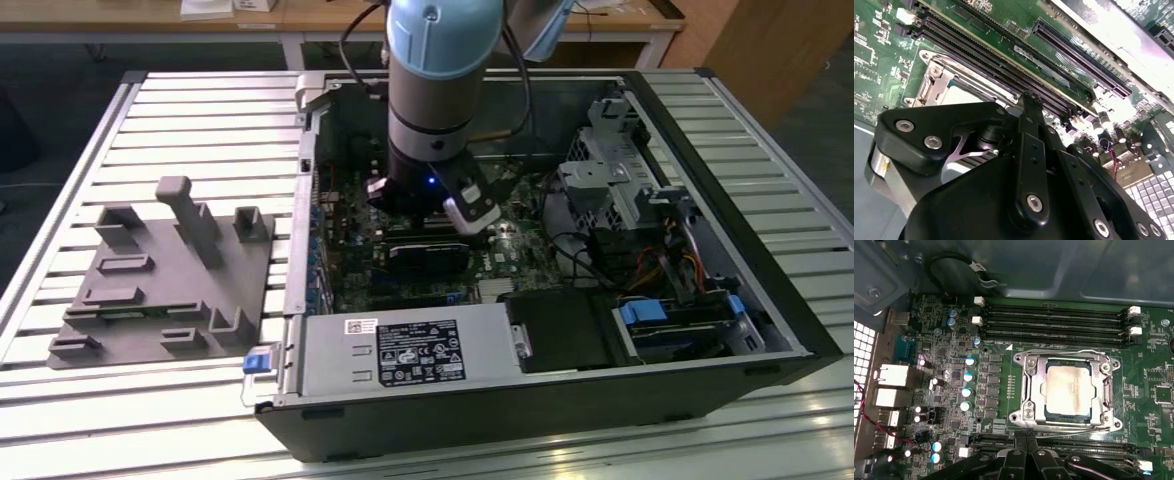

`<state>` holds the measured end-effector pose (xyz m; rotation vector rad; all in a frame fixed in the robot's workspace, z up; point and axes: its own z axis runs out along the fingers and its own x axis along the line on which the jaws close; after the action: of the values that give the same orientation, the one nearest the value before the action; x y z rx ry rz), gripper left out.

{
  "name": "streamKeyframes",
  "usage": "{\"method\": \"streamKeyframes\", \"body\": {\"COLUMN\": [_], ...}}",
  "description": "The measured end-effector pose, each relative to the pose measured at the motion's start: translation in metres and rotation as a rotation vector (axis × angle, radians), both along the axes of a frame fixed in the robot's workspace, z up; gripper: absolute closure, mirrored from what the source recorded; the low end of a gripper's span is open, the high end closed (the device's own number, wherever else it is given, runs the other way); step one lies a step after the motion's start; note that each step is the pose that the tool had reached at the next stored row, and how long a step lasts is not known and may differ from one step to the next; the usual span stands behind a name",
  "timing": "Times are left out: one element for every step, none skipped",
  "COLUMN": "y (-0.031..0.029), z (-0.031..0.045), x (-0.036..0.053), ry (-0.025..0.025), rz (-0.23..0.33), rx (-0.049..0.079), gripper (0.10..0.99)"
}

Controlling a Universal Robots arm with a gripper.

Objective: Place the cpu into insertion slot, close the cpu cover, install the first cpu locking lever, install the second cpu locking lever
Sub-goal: 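Install the second cpu locking lever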

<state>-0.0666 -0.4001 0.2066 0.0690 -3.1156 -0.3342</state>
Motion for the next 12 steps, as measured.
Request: {"method": "streamKeyframes", "body": {"y": [0.0000,0.0000,0.0000,-0.0001,0.0000,0.0000,0.0000,0.0000,0.0000,0.0000,0.0000,0.0000], "z": [-0.0008,-0.0017,-0.0024,-0.0028,-0.0032,-0.0036,-0.0043,-0.0054,-0.0062,-0.0070,-0.0079,-0.0086], "x": [0.0000,-0.0001,-0.0003,-0.0006,-0.0007,-0.0007,-0.0010,-0.0011,-0.0012,-0.0013,-0.0014,-0.0016], "ry": [0.0000,0.0000,0.0000,0.0001,0.0001,0.0001,0.0000,0.0000,0.0001,0.0001,0.0000,0.0000], "rz": [0.000,0.000,0.000,0.000,0.000,0.000,-0.001,-0.001,-0.001,-0.001,-0.001,-0.001], "rx": [0.001,0.002,0.002,0.003,0.004,0.006,0.008,0.010,0.013,0.017,0.021,0.025], "gripper": [0.980,0.980,0.980,0.980,0.980,0.980,0.980,0.980,0.980,0.980,0.980,0.980]}}
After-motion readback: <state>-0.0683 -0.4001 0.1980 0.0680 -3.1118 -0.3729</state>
